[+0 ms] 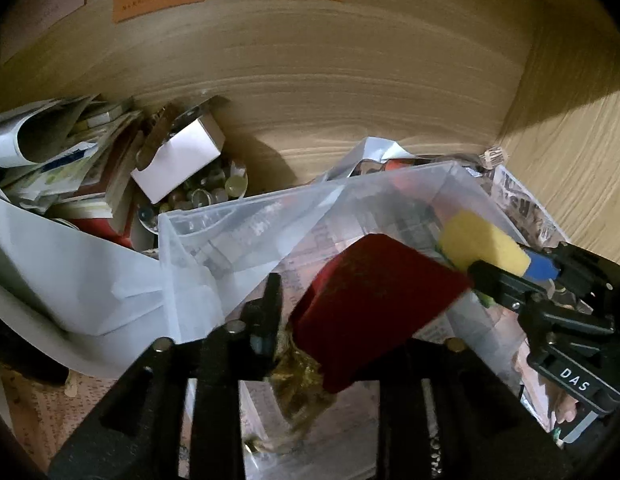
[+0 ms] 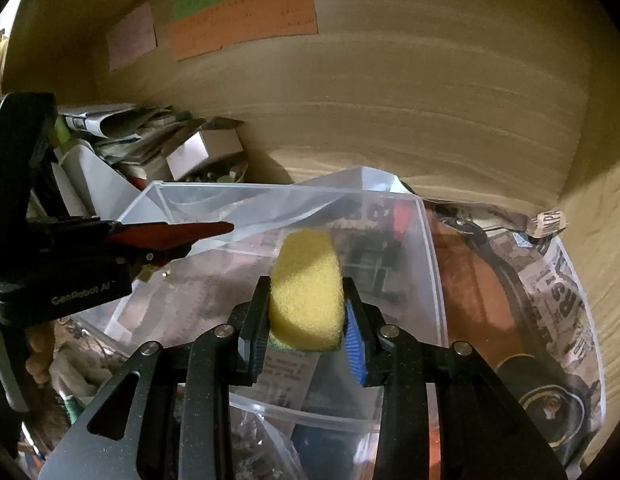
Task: Organize soft objects
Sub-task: 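Carry the sponge and pouch over the clear box and open both tools, then grasp the green knit glove with the right tool while the left tool grasps the braided bracelet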
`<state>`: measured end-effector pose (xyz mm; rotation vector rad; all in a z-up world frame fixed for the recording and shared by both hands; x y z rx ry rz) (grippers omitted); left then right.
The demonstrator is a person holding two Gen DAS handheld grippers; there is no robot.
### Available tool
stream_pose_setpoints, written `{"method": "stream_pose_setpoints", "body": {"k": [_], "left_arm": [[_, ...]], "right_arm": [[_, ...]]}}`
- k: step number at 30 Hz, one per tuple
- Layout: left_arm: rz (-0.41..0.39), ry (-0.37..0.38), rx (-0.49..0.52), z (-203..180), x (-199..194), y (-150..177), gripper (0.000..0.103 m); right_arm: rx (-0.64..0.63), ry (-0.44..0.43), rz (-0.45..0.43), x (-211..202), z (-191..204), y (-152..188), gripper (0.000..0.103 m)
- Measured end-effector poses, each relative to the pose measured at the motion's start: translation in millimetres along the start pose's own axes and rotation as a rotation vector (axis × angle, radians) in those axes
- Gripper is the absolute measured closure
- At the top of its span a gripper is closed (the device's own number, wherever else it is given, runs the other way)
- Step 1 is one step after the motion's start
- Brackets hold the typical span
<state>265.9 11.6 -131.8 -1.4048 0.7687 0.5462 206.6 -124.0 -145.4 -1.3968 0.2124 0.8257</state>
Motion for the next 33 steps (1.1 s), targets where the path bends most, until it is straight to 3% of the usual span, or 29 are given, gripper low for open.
{"method": "stream_pose_setpoints", "body": {"k": [3,6,17,24,28,33], "left_arm": [[-0.018,-0.006,0.001,0.1,-2.9,-0.6,0.055],[-0.036,-0.011,0.004,0.7,-9.0,-1.9,0.052],[-0.203,-0.061,0.018,1.6,-80.5,-0.8,0.035],[-0.296,-0.082,0.014,3.9,-129.1,19.0,0.020],[-0.313,-0.090,0.016,5.3,-147.0,39.0,0.015],[-0.278,-0.092,0.016,5.2,-147.3,67.4,0.013]], "right_arm": [[0.002,0.004,0.007,2.4,-1.1,0.5,0.065],[0.005,0.008,-0.002,0.4,-2.1,-1.2,0.056],[-0.013,-0.013,-0.147,-58.2,13.6,-8.2,0.046],[-0.029,-0.038,-0.242,-103.6,29.4,4.1,0.041],[-0.027,-0.061,-0.263,-117.8,36.5,17.2,0.040],[-0.018,-0.079,-0.244,-122.0,44.5,38.7,0.040]]}}
Point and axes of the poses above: each gripper's, at about its wrist camera, not at the fingertips, and x roughly the way its jaws point, z to its left, y to its underside, the point moved 4 cm from there along x, roughly the way its jaws point, and after that the axes turned 7 degrees about x, right-handed, at the moved point
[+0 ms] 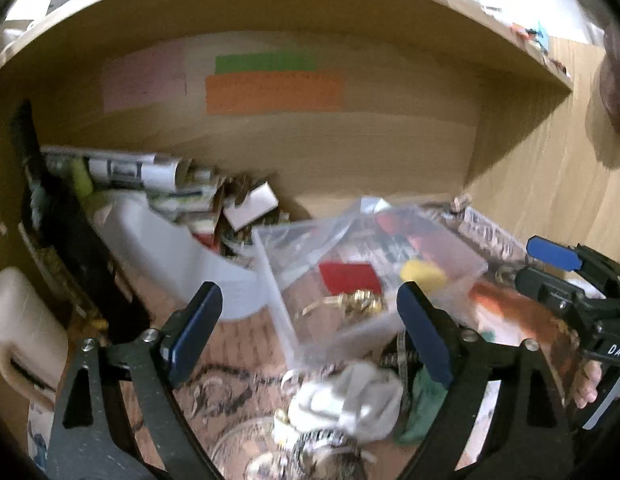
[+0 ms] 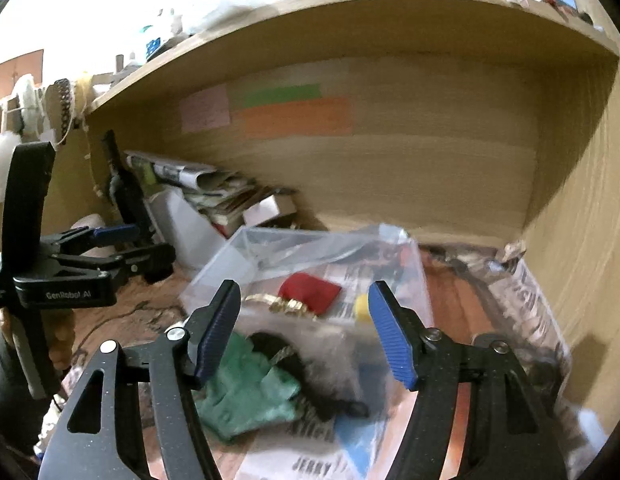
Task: Organize soft objects
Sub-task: 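Grasp the green knit glove with the right tool while the left tool grasps the braided bracelet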
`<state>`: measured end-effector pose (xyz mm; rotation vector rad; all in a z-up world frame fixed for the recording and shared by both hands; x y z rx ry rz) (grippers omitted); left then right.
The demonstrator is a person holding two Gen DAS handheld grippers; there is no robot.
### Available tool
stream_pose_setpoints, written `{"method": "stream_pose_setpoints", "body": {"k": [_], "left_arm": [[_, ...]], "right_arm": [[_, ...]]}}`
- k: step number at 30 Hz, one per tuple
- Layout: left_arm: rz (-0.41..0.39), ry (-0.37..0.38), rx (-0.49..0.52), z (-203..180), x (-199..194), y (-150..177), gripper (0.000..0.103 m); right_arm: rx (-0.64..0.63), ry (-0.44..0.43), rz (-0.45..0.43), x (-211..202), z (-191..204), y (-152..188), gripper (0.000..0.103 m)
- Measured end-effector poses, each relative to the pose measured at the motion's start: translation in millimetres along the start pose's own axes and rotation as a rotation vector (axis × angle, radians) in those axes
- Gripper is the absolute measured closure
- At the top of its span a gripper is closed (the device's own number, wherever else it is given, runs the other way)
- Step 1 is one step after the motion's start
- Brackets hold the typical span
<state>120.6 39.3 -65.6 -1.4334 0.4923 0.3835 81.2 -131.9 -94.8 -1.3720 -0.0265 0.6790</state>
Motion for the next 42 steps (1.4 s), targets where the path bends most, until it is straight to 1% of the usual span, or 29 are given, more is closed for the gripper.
{"method": "stream_pose_setpoints", "body": {"k": [9,15,19,24,25,27,28,30,31,33,34,36,39,42], "left_arm": [[0.130,0.012,-0.036,0.5,8.0,60.7,0.013],[0.205,0.045,-0.077,-1.7,16.1,95.0,0.013],[0.231,0.065,-0.081,-7.9,21.6,108.6,0.013],[0.243,0.076,-0.080,-13.4,28.3,119.9,0.013],[0.245,0.078,-0.079,-14.9,29.4,122.1,0.013],[0.252,0.084,-0.078,-16.6,32.1,125.7,0.013],[0.257,0.089,-0.081,-17.5,33.3,127.3,0.013],[0.258,0.091,-0.088,-18.2,33.7,129.5,0.018],[0.255,0.085,-0.085,-18.1,34.2,129.8,0.019],[0.248,0.085,-0.081,-18.6,32.0,130.4,0.028],[0.247,0.085,-0.080,-18.0,31.1,130.7,0.030],[0.243,0.085,-0.079,-17.3,27.7,131.8,0.037],[0.239,0.078,-0.078,-16.8,21.8,134.1,0.046],[0.237,0.074,-0.084,-14.1,17.9,134.4,0.050]], "right_arm": [[0.022,-0.011,0.075,3.6,14.1,41.2,0.040],[0.054,-0.020,0.126,12.4,17.0,61.2,0.040],[0.065,-0.004,0.146,20.2,17.4,69.4,0.040],[0.051,0.021,0.140,24.2,20.1,71.8,0.040],[0.048,0.027,0.139,25.1,20.7,72.0,0.041],[0.036,0.043,0.137,26.5,21.3,72.7,0.051],[0.031,0.047,0.141,27.4,21.4,73.1,0.054],[0.030,0.054,0.143,28.0,19.7,74.1,0.061],[0.030,0.059,0.141,28.1,18.8,74.4,0.062],[0.035,0.054,0.139,27.1,16.3,74.4,0.066],[0.038,0.051,0.137,26.7,15.9,74.2,0.067],[0.041,0.045,0.132,24.5,14.8,73.6,0.069],[0.045,0.037,0.122,20.1,14.7,72.8,0.071],[0.051,0.026,0.107,13.9,14.1,70.6,0.073]]}}
Point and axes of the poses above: each gripper's, at about its wrist camera, not at the fingertips, and x roughly the way its jaws point, z to its left, y to its underside, the point moved 4 cm from there along x, roughly the way its jaws point, and after that the axes turned 7 degrees about x, right-handed, at the moved point
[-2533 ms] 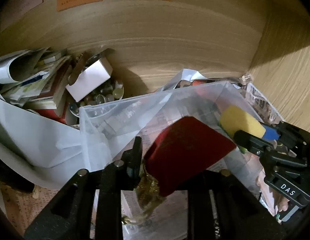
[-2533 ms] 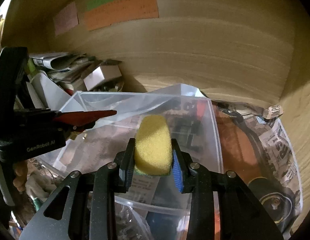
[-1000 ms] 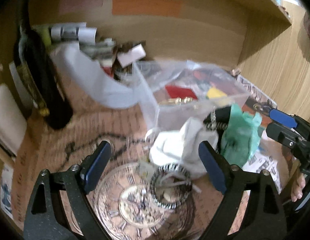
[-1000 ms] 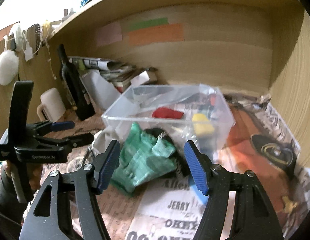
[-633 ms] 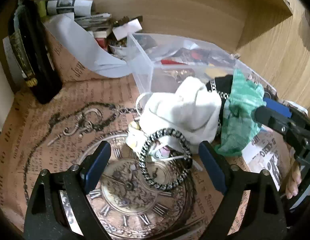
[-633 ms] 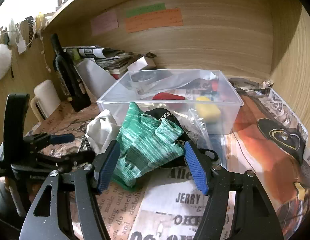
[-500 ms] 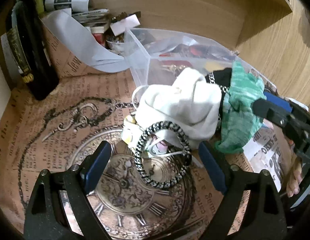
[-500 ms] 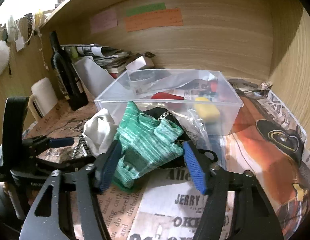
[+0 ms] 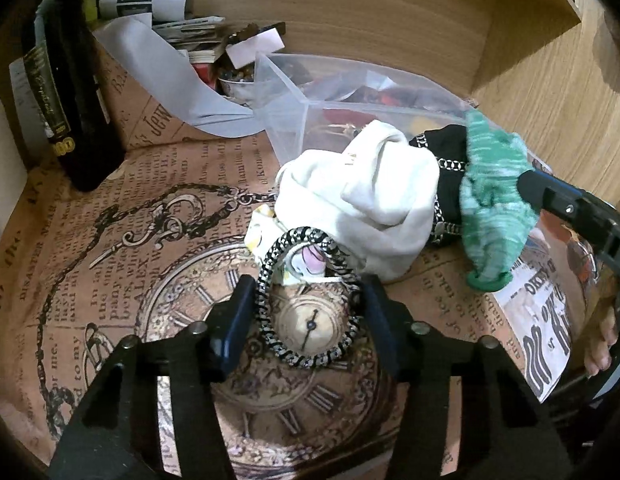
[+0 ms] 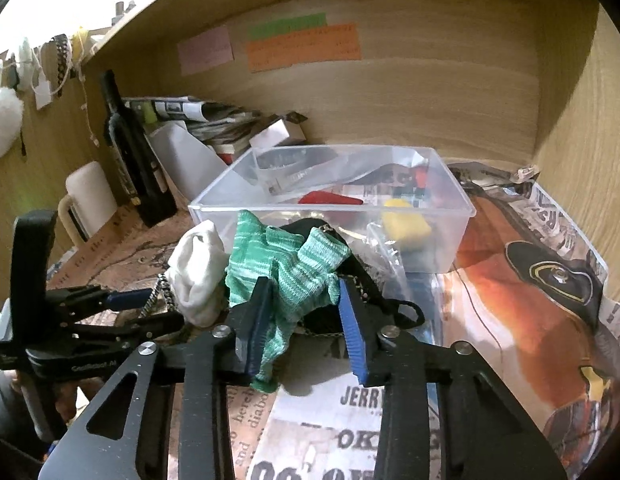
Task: Organize soft objects
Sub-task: 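Grasp the green knit glove with the right tool while the left tool grasps the braided bracelet, then lower the glove into the box with the right tool while the left tool regrasps the bracelet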
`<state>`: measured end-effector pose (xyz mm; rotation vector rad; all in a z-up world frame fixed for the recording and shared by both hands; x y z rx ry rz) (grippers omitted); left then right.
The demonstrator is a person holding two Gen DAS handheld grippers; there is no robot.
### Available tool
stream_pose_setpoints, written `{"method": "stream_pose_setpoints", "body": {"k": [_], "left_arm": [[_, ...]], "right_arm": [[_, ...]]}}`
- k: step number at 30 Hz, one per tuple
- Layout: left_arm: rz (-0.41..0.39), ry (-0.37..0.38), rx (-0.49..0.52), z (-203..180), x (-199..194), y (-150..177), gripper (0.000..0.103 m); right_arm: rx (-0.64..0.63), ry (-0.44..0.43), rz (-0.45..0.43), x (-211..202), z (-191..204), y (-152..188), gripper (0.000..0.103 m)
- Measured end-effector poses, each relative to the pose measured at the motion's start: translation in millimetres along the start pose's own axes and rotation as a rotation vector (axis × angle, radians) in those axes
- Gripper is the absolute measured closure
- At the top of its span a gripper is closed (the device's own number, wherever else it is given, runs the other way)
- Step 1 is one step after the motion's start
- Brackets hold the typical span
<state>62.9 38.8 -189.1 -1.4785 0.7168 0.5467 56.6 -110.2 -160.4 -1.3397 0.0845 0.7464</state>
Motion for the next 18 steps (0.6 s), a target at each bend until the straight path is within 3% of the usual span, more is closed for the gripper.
{"method": "stream_pose_setpoints", "body": {"k": [10,18], "left_arm": [[-0.072,-0.044,-0.007,7.7,-28.4,-10.6,0.051],[-0.182,-0.064,0.002,11.8,-50.4,-52.9,0.051]], "right_arm": [[0.014,-0.007,-0.074,-23.3,-3.4,-13.0,0.075],[0.008,0.026,-0.167,-40.7,-13.6,-40.6,0.075]]}}
Point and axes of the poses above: each gripper's, at about its wrist camera, not at the fingertips, and x roughly the way its jaws point, z to its left, y to its underside, the point moved 4 cm from there along x, roughly the way its jaws point, and after that the axes turned 7 degrees about x, right-handed, at the moved point
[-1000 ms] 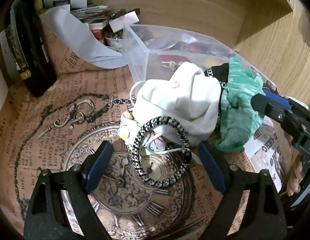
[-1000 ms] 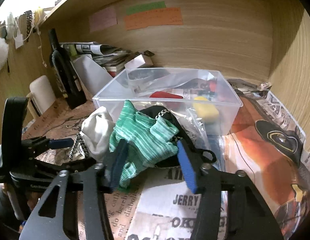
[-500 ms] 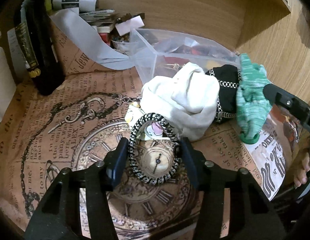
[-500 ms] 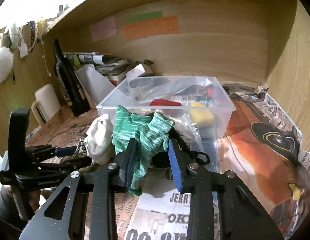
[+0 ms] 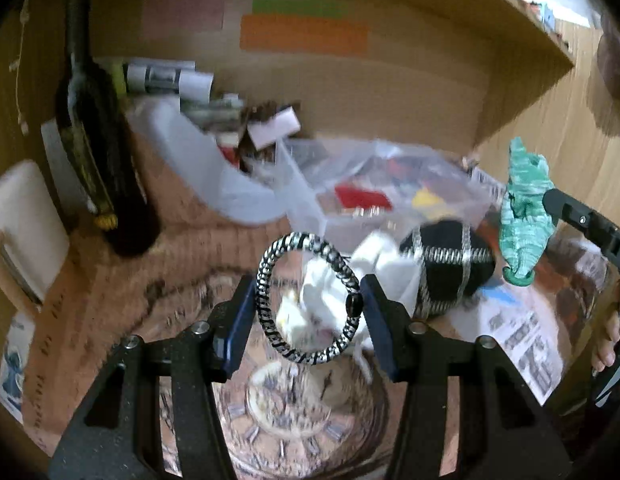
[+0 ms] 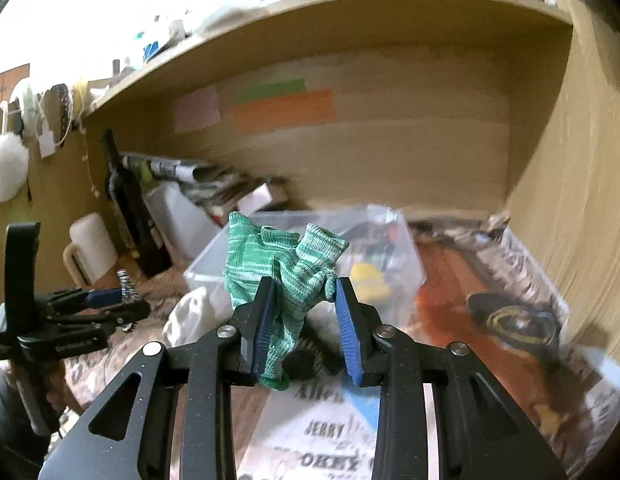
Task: Organize soft objects
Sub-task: 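Lower the glove into the box with the right tool while the left tool regrasps the bracelet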
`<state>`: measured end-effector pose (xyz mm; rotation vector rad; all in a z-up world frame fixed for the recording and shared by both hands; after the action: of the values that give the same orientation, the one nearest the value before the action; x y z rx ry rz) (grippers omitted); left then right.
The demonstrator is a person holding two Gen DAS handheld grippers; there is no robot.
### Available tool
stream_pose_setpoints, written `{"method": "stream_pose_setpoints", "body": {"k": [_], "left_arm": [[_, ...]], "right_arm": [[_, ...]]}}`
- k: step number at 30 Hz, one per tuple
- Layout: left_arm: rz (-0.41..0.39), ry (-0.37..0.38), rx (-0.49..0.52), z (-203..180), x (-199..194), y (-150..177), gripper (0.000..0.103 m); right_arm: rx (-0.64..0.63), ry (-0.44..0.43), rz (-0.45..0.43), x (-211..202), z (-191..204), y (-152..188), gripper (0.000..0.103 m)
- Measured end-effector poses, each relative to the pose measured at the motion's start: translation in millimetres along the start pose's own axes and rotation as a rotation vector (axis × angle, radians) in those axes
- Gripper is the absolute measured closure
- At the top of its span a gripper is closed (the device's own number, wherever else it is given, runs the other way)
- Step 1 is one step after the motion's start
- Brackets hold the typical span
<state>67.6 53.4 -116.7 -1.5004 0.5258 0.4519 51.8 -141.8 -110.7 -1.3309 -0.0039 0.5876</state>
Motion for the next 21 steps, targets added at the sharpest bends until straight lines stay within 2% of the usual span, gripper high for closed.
{"method": "stream_pose_setpoints", "body": {"k": [8,13,19,21], "left_arm": [[-0.097,-0.003,0.002,1.5,4.2,-53.6,0.051],[-0.119,-0.008,0.027,-0.5,16.1,-80.0,0.051],[-0.082,-0.018,0.029,9.3,34.0,-94.6,0.049],[-0.051,-0.009,0.018,15.7,38.4,-89.1,0.038]], "right_arm": [[-0.010,0.038,-0.082,6.7,-12.5,-32.9,0.075],[-0.001,0.059,-0.097,21.6,-25.1,-46.7,0.075],[0.003,0.065,-0.084,46.4,-34.1,-60.3,0.075],[0.002,0.061,-0.069,56.3,-35.2,-61.9,0.075]]}}
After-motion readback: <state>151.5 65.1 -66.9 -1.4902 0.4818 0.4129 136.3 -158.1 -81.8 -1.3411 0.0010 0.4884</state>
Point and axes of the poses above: each gripper's, at about its wrist camera, not at the fingertips, and x roughly the way its jaws point, z to its left, y to its underside, the point moved 4 cm from there along x, roughly the way its jaws point, and after that the axes turned 7 degrees about x, right-handed, at the moved point
